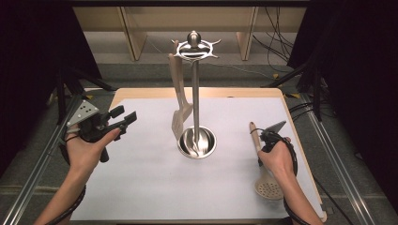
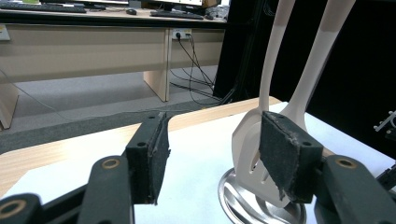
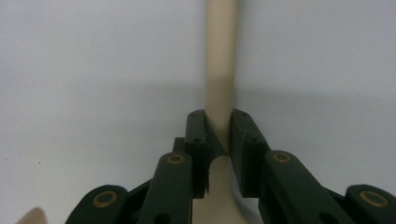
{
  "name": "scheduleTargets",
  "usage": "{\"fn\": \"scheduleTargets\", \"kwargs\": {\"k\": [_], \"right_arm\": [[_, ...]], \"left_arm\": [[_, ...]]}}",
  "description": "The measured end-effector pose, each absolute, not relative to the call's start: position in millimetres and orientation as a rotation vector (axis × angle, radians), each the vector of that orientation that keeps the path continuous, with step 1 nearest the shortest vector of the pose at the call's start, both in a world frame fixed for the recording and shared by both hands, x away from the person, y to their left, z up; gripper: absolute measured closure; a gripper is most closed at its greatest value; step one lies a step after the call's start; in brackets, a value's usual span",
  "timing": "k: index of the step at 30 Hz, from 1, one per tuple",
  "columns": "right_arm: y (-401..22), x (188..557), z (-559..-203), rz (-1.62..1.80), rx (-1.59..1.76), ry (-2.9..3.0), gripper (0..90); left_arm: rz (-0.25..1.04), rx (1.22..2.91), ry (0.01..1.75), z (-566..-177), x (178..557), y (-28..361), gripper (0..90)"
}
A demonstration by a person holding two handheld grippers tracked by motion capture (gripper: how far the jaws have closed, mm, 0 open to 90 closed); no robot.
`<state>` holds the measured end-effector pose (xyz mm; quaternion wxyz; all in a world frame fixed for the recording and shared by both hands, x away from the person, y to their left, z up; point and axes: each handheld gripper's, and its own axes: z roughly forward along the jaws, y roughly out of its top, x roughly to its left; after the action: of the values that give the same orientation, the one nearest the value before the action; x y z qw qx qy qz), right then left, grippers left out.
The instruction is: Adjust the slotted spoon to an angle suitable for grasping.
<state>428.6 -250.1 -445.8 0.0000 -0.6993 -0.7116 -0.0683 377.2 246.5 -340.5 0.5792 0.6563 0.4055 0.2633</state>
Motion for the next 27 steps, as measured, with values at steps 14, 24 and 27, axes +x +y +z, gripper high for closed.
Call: {"fn": "scheduleTargets", "kwargs": {"k": [14,24,27], "right_arm": [[-251,431,-449,-0.208,-2.154,-2.277,78.6],[-261,423,-447,-0.306,-2.168,-2.309,79.4],[-259,419,-442,-0.421,-2.215,-2.292,79.4]], "left_arm": [[0.609,1.548,0.939,-343,377,242,41.8],[0.609,1.557,0.927,-342,376,241,41.5],[0.608,1.558,0.924,-342,376,241,41.5]]}}
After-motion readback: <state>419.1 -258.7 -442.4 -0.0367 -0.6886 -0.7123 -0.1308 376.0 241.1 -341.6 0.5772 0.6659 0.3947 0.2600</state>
